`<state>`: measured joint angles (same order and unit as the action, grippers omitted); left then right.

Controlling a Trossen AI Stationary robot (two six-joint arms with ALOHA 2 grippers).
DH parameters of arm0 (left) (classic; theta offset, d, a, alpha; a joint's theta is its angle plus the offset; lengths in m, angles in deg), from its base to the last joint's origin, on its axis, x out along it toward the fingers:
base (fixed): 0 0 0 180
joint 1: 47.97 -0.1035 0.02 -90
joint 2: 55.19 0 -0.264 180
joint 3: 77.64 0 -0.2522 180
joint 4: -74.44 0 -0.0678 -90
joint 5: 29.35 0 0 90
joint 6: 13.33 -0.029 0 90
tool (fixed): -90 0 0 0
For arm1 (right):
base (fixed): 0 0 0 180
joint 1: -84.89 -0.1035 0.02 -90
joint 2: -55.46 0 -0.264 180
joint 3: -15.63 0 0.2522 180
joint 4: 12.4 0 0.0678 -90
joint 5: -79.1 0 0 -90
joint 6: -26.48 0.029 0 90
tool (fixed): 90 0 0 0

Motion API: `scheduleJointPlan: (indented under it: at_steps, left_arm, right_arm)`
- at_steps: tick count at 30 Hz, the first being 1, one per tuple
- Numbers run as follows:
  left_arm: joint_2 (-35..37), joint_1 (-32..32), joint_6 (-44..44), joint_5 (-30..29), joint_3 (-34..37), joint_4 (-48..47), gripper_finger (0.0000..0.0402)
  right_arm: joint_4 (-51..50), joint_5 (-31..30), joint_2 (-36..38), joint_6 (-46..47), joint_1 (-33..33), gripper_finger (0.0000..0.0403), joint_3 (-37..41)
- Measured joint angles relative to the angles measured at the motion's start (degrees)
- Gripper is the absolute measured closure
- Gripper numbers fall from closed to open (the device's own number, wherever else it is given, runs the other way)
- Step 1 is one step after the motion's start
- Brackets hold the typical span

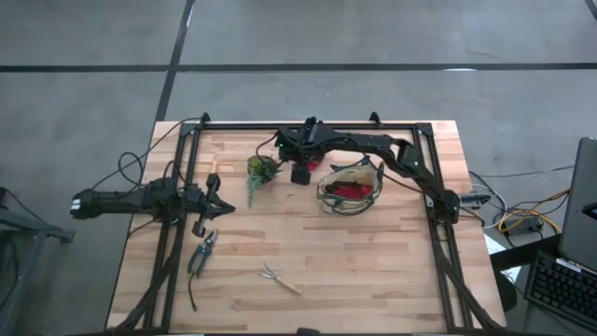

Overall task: Pick & Place Garden tools in Gardening bag
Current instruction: Put the red gloves into the gardening bag

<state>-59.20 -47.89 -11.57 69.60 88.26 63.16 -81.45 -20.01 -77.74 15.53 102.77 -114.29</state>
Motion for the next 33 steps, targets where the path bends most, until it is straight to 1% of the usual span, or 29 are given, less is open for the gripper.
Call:
scheduleJointPlan:
  at_steps: [5,9,12,15,17,22,23,28,33]
  left_arm:
    - [0.01,0.01,0.00,0.00,0.02,0.00,0.0374]
    - [0.00,0.01,0.00,0.00,0.00,0.00,0.0374]
    - [0.01,0.01,0.00,0.00,0.00,0.00,0.0374]
    - [0.01,-0.01,0.00,0.00,0.00,0.00,0.0374]
    - [0.00,-0.01,0.00,0.00,0.00,0.00,0.0374]
    - [0.00,0.01,0.00,0.00,0.00,0.00,0.0374]
    - [0.00,-0.01,0.00,0.00,0.00,0.00,0.0374]
    - [0.01,0.01,0.00,0.00,0.00,0.00,0.0374]
    - [0.00,-0.01,0.00,0.00,0.00,0.00,0.0374]
  right_arm:
    - [-0.11,-0.40,-1.46,0.23,0.23,0.0193,0.09]
    - [0.57,-3.27,-2.17,-1.20,0.29,0.0194,0.27]
    - [0.44,-4.23,-2.67,-2.02,0.31,0.0206,0.18]
    - [0.11,-4.22,-2.78,-2.36,0.29,0.0235,0.57]
    - [0.15,-4.37,-2.78,-3.00,0.27,0.0266,1.19]
    - [0.12,-4.58,-2.67,-3.32,0.25,0.0371,1.64]
    - [0.15,-4.60,-2.55,-3.54,0.12,0.0382,1.64]
    - [-1.81,-4.61,-1.07,-3.86,-0.69,0.0393,0.36]
    - [-5.49,-4.61,2.73,-3.12,-1.71,0.0394,-2.28]
